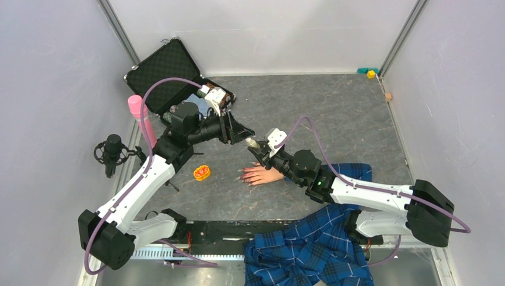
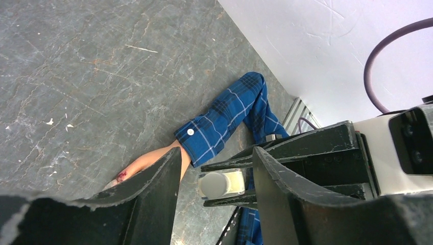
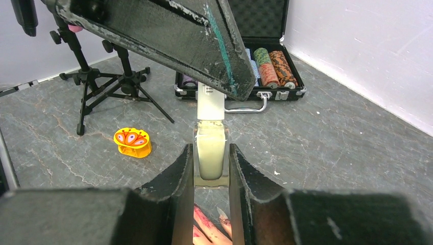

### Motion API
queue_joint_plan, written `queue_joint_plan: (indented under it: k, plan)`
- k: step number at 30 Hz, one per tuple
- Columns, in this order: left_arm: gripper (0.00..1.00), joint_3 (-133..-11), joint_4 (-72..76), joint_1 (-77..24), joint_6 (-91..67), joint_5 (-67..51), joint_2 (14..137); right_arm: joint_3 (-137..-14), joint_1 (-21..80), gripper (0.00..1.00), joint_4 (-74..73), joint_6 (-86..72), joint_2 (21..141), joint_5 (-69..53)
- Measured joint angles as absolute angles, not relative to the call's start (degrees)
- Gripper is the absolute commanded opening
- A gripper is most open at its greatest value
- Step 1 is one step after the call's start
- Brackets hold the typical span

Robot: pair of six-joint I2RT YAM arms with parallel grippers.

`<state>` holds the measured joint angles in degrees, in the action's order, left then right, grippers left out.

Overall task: Paint the nails
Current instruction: Screw the nail polish bottle.

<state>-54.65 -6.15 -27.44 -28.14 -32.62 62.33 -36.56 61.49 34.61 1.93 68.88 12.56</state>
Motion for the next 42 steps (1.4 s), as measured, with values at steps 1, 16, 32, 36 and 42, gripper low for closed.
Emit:
queue_joint_plan:
  k: [1, 16, 32, 36, 42]
  plan:
    - [0.56, -54.65, -6.02, -27.44, -28.21, -32.82, 62.33, -36.62, 61.49, 0.0, 34.61, 1.98, 69.06, 12.64]
    - [0.44, -54.35, -5.39, -27.44, -29.76, -34.41, 64.14, -37.5, 61.52, 0.0, 34.52, 2.87, 69.84, 14.02]
    - [0.02, -54.24, -3.68, -27.11, -30.35, -36.6, 65.39, -38.28, 61.52, 0.0, 32.23, 2.57, 69.91, 16.6]
    - [0.02, -54.24, -2.83, -27.14, -30.33, -37.56, 65.39, -38.28, 61.52, 0.0, 32.21, 1.78, 69.41, 16.14]
    - [0.02, -54.24, -0.23, -27.18, -30.15, -40.99, 64.9, -37.74, 61.32, 0.0, 32.16, -0.73, 66.81, 13.74]
